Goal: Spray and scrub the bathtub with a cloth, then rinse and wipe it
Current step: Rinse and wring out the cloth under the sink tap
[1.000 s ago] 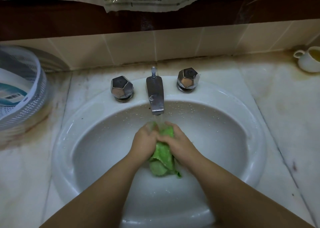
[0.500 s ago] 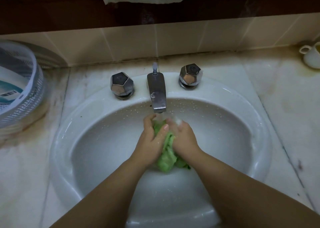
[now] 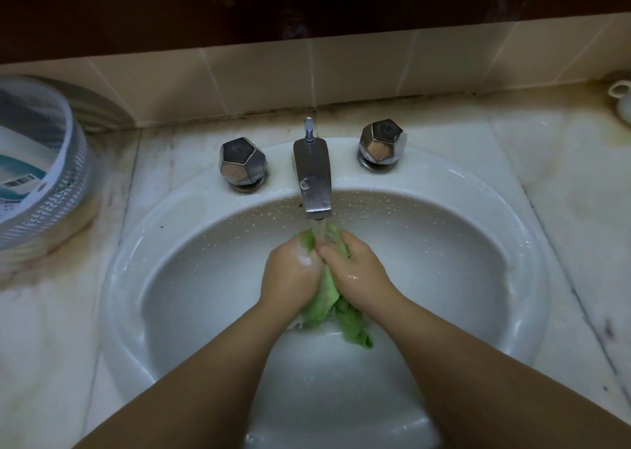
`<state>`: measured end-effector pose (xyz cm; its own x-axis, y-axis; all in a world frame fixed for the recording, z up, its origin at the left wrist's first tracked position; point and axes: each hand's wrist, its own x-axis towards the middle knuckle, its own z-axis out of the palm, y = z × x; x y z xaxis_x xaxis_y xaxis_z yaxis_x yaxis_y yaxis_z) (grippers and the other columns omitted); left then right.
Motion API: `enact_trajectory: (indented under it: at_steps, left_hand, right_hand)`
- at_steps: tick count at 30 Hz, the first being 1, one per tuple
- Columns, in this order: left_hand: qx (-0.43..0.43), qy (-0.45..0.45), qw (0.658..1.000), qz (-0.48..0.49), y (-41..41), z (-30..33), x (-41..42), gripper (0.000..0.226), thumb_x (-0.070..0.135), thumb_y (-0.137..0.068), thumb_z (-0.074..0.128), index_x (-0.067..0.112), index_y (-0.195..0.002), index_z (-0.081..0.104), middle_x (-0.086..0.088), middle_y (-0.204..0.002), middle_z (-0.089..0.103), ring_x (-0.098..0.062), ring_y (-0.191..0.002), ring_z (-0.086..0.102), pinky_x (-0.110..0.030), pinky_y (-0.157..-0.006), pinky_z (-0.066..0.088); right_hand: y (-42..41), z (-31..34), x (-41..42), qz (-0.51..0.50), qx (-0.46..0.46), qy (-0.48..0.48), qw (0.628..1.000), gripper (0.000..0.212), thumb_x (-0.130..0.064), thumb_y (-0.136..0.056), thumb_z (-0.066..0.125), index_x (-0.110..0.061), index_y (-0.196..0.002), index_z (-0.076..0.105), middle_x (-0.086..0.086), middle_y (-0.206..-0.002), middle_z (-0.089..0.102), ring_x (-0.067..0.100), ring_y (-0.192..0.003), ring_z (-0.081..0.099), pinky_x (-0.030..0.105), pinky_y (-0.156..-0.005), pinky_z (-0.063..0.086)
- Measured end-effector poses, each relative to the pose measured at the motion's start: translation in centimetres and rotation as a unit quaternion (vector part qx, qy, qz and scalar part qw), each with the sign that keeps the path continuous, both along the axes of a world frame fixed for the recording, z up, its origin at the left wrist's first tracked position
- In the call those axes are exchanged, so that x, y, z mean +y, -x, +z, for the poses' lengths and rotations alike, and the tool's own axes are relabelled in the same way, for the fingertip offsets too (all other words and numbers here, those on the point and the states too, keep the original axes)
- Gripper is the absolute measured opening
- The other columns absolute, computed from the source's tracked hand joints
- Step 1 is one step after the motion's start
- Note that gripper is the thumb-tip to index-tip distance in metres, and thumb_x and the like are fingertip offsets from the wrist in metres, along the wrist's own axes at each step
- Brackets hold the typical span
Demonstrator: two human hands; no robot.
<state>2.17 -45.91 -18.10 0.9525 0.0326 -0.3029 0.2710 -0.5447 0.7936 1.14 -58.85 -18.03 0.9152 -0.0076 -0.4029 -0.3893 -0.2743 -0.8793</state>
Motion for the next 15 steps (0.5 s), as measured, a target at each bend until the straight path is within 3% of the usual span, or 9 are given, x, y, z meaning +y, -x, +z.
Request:
enact_trajectory:
  at_steps: [3,7,10,13,15]
  left_hand:
    - [-0.014,0.042,0.999,-0.018,0.2,-0.5,0.0,0.036,0.048,-0.102,0.052,0.027,-0.075,0.062,0.004,-0.073,0.067,-0.017,-0.071,0.064,-0.030,-0.061,0.048]
    - [-0.019,0.110,0.993,-0.049,0.5,-0.5,-0.5,0.034,0.040,-0.082,0.046,0.016,-0.104,0.058,-0.004,-0.095,0.065,-0.016,-0.086,0.063,-0.040,-0.077,0.053]
    - [-0.007,0.176,0.981,-0.083,0.9,-0.4,-0.4,0.033,0.022,-0.081,0.054,0.029,-0.113,0.046,0.007,-0.099,0.061,-0.004,-0.087,0.061,-0.039,-0.082,0.054]
    - [-0.015,0.181,0.975,-0.131,1.1,-0.2,0.1,0.040,0.031,-0.092,0.066,0.045,-0.128,0.055,0.017,-0.118,0.070,-0.003,-0.110,0.066,-0.024,-0.094,0.053]
    - [-0.025,0.133,0.986,-0.093,0.7,-0.1,0.1,0.026,0.037,-0.096,0.067,0.043,-0.121,0.063,0.013,-0.112,0.072,0.000,-0.106,0.067,-0.016,-0.087,0.051]
  right_hand:
    - [-0.3,0.1,0.3,-0.059,0.032,-0.008,0.998,0.029,-0.048,-0.102,0.055,-0.026,-0.092,0.070,-0.004,-0.089,0.075,0.013,-0.085,0.071,0.027,-0.071,0.053]
    - [-0.6,0.4,-0.1,-0.090,0.016,0.034,0.995,0.040,-0.035,-0.106,0.047,-0.017,-0.075,0.065,-0.004,-0.075,0.066,0.012,-0.072,0.061,0.027,-0.067,0.047]
    - [-1.1,0.6,-0.5,-0.150,0.058,0.002,0.987,0.032,-0.020,-0.102,0.038,-0.007,-0.094,0.067,0.003,-0.090,0.067,0.020,-0.085,0.061,0.033,-0.075,0.048]
    - [-1.4,0.7,-0.5,-0.178,0.084,-0.059,0.979,0.019,-0.025,-0.099,0.042,-0.023,-0.108,0.058,0.007,-0.104,0.067,0.023,-0.097,0.066,0.042,-0.088,0.056]
    - [-1.5,0.6,-0.2,-0.167,0.083,-0.108,0.977,0.020,-0.037,-0.090,0.050,-0.038,-0.106,0.061,0.005,-0.110,0.070,0.024,-0.104,0.069,0.051,-0.098,0.055]
